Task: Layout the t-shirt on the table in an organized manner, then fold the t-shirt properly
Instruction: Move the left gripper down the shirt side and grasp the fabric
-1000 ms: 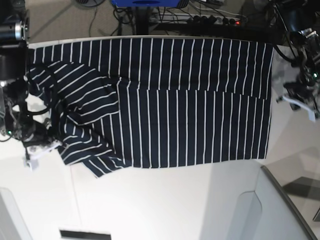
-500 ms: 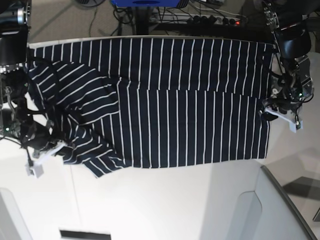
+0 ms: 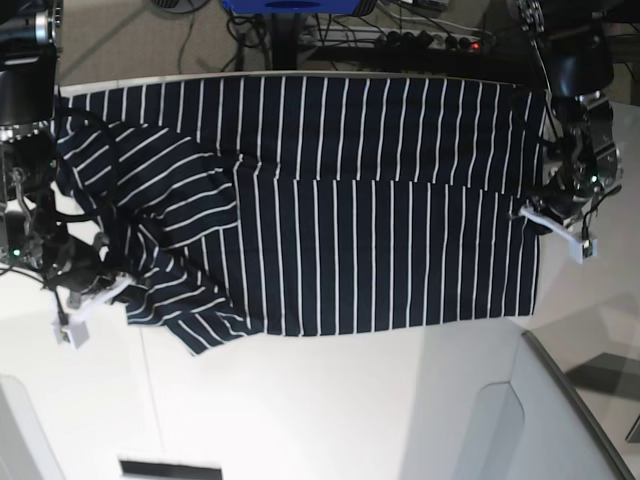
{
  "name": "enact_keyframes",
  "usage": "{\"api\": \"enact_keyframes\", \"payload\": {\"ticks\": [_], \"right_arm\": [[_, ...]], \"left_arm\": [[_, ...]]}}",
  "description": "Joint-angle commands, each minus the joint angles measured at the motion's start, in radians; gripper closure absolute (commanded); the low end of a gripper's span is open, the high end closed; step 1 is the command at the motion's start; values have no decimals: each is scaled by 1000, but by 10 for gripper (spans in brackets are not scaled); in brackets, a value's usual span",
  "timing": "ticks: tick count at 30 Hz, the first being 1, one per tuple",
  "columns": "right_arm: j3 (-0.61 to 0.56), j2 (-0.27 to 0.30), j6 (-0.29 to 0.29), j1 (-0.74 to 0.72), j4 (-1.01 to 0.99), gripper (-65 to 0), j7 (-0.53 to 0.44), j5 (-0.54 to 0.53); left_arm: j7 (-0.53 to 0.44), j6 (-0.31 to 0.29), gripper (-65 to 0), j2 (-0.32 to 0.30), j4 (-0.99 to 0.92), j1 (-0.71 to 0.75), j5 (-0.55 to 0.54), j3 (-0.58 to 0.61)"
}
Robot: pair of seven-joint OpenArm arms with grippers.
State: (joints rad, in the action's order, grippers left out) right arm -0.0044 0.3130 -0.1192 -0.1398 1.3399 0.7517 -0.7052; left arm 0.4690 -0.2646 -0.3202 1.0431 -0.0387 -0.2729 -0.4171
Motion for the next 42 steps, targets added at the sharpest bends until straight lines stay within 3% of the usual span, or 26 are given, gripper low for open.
{"api": "enact_keyframes", "payload": {"ticks": [1, 8, 14, 19, 23, 27, 30, 36, 40, 42], "right_arm": [[5, 13, -7, -22, 16, -2, -18, -14], [2, 13, -7, -22, 14, -2, -18, -12], [2, 12, -7, -21, 14, -2, -18, -12], [2, 10, -7, -19, 14, -2, -18, -12], [2, 10, -7, -7, 14, -2, -18, -12], [2, 10, -7, -4, 14, -2, -18, -12], [2, 10, -7, 2, 14, -2, -18, -12], [7, 15, -7, 9, 14, -2, -18, -12], [5, 33, -7, 9, 14, -2, -18, -12], [7, 36, -7, 9, 14, -2, -18, -12]], "left_arm": [[-17, 3, 0, -21, 70, 13, -2, -6], [-14, 3, 0, -20, 349, 199, -9, -6], [99, 3, 0, 0, 504, 287, -4, -13], [98, 3, 0, 3, 443, 257, -10, -26], [98, 3, 0, 11, 349, 168, -12, -113], [96, 1, -339, 16, 207, 46, -10, -148], [96, 0, -492, 14, 101, -42, -10, -142], [96, -5, -517, 13, -100, -172, -4, -142], [93, -100, -517, -4, -251, -231, -2, -136], [72, -120, -517, -7, -300, -247, -2, -88]]}}
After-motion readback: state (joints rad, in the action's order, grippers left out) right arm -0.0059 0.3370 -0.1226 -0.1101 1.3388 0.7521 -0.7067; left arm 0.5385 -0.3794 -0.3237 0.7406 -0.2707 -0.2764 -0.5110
